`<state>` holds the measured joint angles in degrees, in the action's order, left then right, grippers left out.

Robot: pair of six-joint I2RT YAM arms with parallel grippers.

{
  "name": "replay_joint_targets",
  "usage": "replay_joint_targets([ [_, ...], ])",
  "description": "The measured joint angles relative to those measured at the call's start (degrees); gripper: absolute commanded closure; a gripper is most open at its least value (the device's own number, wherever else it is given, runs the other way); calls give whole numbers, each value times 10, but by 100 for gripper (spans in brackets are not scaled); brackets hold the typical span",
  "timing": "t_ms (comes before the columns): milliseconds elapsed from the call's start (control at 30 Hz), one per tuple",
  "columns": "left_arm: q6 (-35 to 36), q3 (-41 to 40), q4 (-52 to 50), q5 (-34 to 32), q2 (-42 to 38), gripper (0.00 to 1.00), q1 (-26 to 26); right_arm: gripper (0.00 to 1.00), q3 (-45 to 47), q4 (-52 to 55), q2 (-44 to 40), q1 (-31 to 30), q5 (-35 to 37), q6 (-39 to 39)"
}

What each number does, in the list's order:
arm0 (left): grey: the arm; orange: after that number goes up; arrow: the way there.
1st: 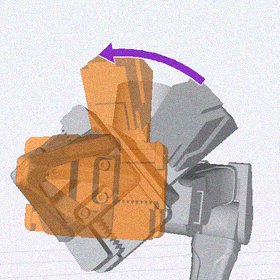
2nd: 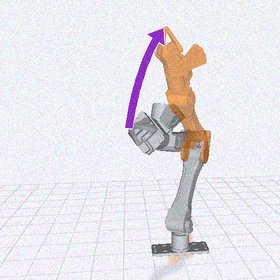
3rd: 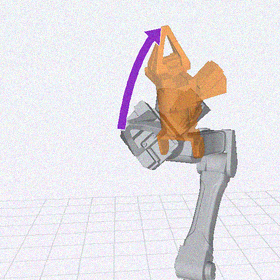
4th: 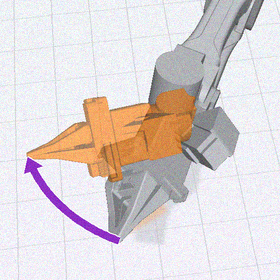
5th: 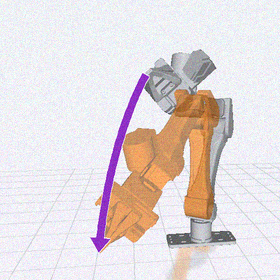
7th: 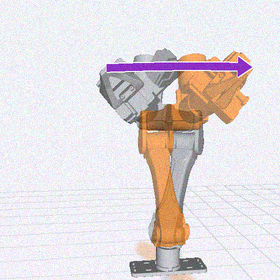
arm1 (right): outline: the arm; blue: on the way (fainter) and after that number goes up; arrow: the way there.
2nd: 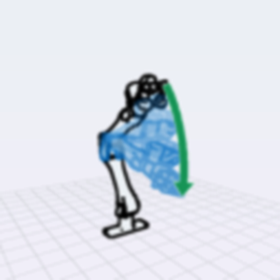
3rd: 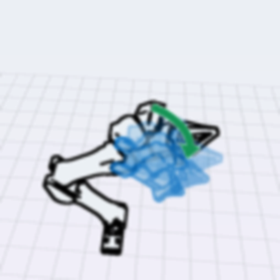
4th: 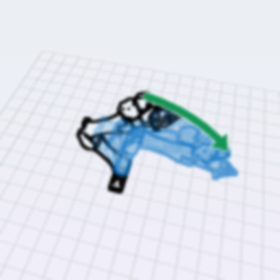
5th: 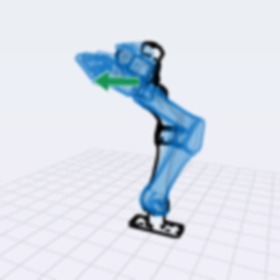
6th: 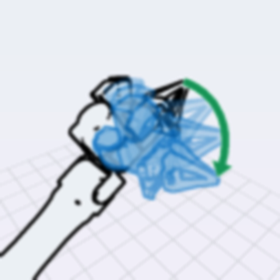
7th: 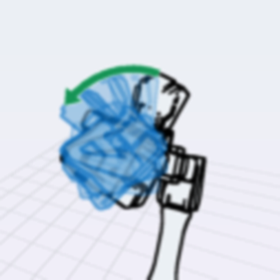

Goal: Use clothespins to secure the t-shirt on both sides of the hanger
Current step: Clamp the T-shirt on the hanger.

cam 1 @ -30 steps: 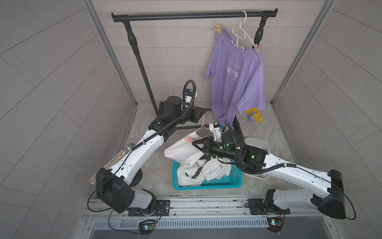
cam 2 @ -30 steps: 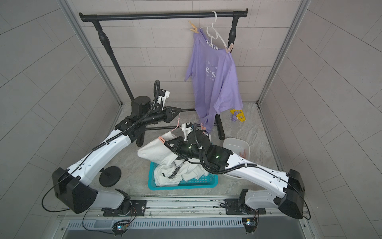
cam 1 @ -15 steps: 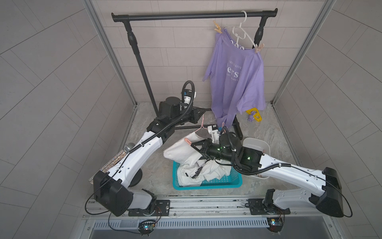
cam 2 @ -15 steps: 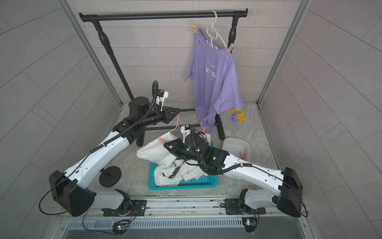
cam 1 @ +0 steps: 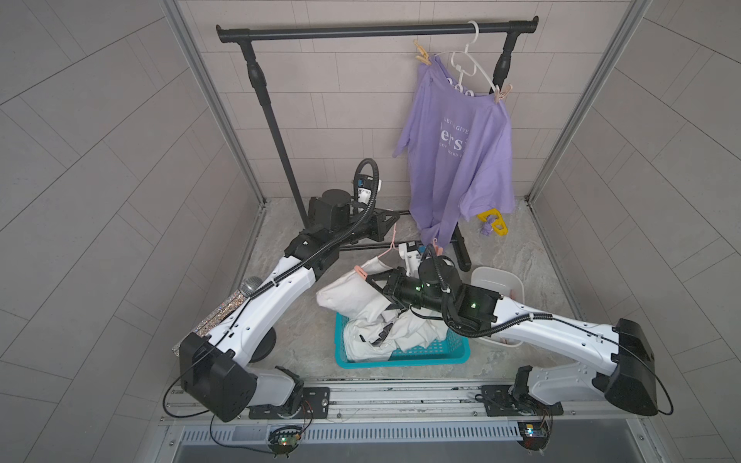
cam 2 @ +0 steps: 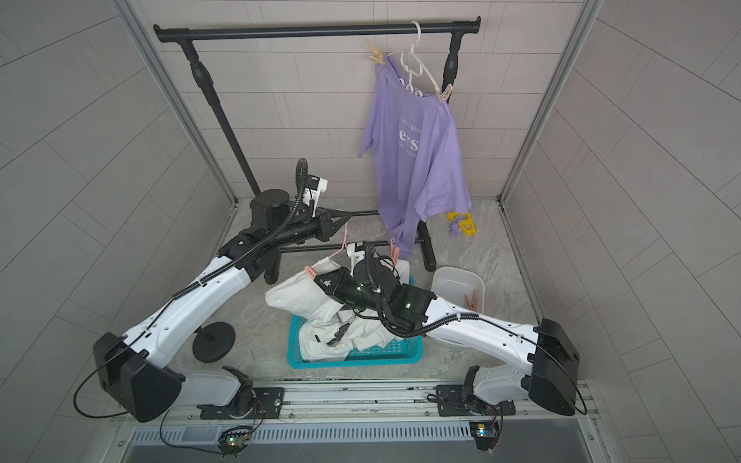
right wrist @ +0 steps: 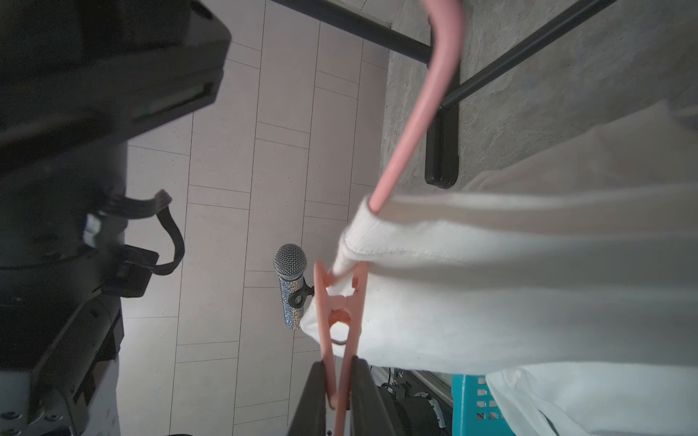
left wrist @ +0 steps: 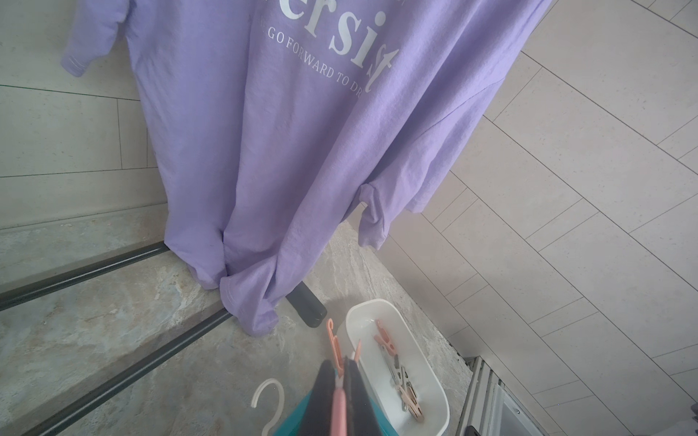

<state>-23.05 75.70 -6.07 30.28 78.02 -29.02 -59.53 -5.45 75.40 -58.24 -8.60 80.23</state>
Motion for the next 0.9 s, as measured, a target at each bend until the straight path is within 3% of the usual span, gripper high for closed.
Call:
replay_joint_targets([
  [400, 7, 0, -4, -8, -5, 100, -8, 99, -21, -5, 25, 2, -1, 0],
  [633, 17, 3, -24, -6, -7, 100, -10, 51, -21, -6, 27, 6, -4, -7],
  [900, 38, 11, -52, 14, -5, 100, -10, 27, -21, 18, 1, 27, -9, -59],
])
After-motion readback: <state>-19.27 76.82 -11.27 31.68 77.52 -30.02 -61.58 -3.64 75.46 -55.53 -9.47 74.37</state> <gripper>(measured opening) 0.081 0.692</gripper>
